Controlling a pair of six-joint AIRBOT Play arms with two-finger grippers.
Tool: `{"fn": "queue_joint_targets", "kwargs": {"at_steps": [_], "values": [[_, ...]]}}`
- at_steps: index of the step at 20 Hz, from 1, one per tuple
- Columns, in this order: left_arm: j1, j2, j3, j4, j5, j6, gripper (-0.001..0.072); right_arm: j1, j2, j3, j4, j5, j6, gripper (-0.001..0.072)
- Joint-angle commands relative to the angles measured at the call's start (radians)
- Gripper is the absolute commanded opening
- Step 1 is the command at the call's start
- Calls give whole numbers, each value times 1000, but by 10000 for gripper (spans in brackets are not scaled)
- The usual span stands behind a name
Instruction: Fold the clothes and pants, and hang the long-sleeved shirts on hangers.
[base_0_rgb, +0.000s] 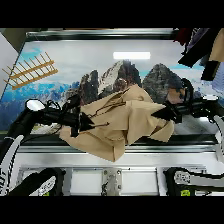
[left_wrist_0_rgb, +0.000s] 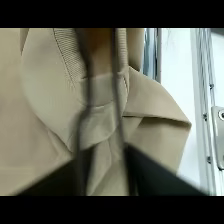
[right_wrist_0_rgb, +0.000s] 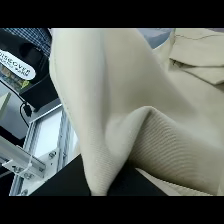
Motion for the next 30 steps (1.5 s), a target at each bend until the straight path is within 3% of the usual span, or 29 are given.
{"fn": "queue_joint_targets", "kwargs": {"at_steps": [1,7,13,22,27,30], "values": [[0,0,0,-36,54,-87,451,0,0,0,1,0,-11,18],[5,0,1,-37,71,-158,451,0,0,0,1,-1,-11,17],[111,0,3,-42,58,-248,452,0,0,0,0,-4,-11,16],[146,0,32,-37,60,-260,452,0,0,0,0,-8,-11,15],[275,0,227,-14,77,-455,451,0,9,0,1,-33,-1,14],[327,13,315,150,70,-643,450,0,55,2,14,-73,0,14]]}}
